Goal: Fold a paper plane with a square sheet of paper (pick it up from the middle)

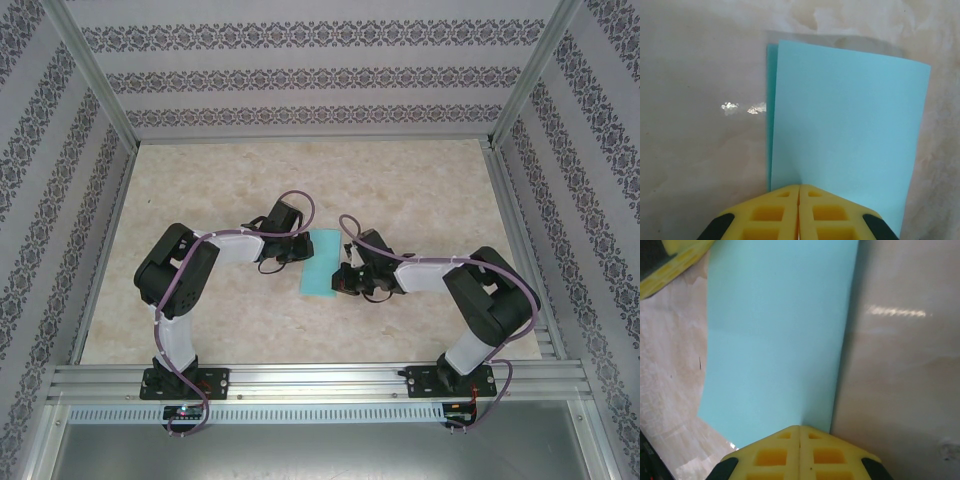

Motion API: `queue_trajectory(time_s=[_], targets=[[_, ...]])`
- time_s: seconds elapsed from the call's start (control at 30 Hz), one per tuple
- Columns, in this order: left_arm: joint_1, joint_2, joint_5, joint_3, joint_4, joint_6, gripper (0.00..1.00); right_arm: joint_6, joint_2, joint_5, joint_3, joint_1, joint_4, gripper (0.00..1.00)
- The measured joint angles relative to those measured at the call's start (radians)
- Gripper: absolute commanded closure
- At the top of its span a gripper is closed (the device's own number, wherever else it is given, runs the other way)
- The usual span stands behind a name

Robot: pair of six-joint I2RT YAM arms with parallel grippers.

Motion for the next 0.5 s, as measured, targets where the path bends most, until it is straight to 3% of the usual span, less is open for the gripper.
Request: queue_trajectory(time_s=[0.5], targets=[[-0.008,-0.008,-0.020,-0.008,0.015,0.000,0.91,-0.012,-0.045,0.050,-0.010,0.047,-0.064,0.97]])
